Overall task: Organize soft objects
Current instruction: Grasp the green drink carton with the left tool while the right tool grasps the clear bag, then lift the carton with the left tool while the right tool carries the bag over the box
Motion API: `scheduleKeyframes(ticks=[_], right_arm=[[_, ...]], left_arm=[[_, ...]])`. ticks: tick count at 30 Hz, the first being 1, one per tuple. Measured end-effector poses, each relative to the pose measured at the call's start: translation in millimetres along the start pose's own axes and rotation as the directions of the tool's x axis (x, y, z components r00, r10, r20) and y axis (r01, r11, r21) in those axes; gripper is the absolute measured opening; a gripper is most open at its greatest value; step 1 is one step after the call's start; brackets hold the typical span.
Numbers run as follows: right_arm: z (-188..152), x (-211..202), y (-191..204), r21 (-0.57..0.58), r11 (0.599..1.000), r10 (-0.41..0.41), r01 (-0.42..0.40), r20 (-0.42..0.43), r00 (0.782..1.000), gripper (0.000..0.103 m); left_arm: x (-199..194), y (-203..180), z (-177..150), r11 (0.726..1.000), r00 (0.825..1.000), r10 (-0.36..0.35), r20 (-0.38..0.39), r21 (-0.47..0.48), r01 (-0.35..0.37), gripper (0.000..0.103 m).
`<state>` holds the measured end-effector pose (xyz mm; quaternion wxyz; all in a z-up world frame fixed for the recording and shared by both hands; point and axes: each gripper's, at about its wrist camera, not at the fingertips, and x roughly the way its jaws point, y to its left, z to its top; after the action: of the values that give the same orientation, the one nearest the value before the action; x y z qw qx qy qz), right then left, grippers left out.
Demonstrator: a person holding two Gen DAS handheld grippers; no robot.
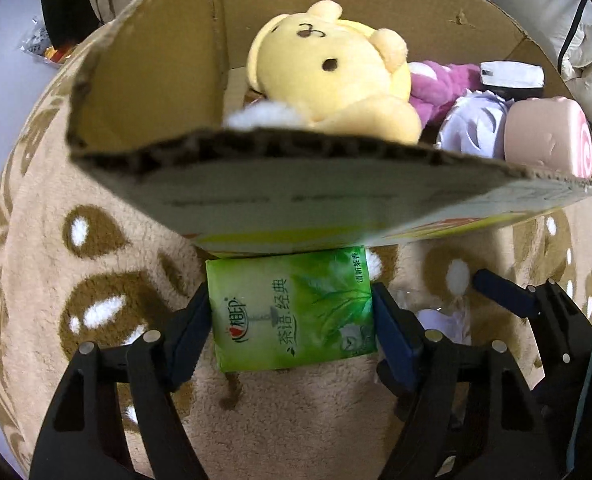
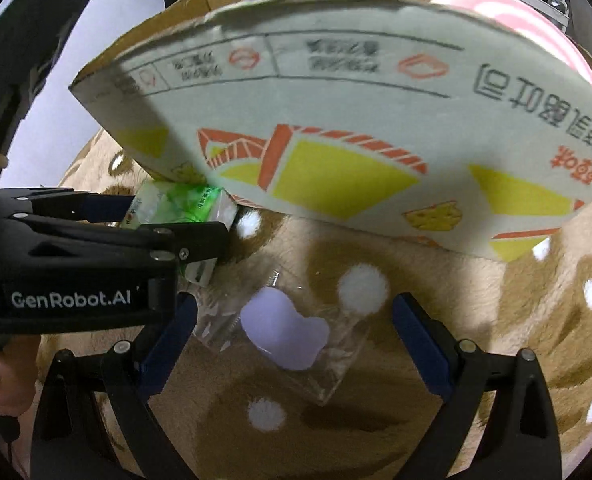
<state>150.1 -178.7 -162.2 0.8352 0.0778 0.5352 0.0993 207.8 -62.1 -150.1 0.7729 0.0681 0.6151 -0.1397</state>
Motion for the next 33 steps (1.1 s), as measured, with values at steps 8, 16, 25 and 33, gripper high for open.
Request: scheduleKeyframes(ticks=[8,16,25,33], right_arm=[[-9.9,9.0,16.5,-0.051,0.996,-0.078,0.076,-0.028,0.997,0.102],[-23.5,3.2,19.9,-0.075,0.992,-0.108,0.104,-0.04,0.993,0.085],[-25.6,-9.4,18.5,-0.043,0.998,-0.035,0.035,-0.009,0.999,0.028],[-25.9,-37.1,25.3,-0.078,0.997,-0.016,0.022,0.077,0.997,0.012]], left_arm=[[-7.3,-5.6,-2.9,1.0,1.0,0.013,0.002,-0.01,-0.013,0.075],[-11.9,10.9,-7.3,0.999,1.0,0.011,0.009,-0.032,-0.011,0.075],[-33.8,17.7,-23.0,0.999,0.997,-0.02,0.074,-0.034,0.023,0.075],[-73.0,17.4,-49.4,0.998,0.975,-0.007,0.224,-0.053,0.019,0.075]])
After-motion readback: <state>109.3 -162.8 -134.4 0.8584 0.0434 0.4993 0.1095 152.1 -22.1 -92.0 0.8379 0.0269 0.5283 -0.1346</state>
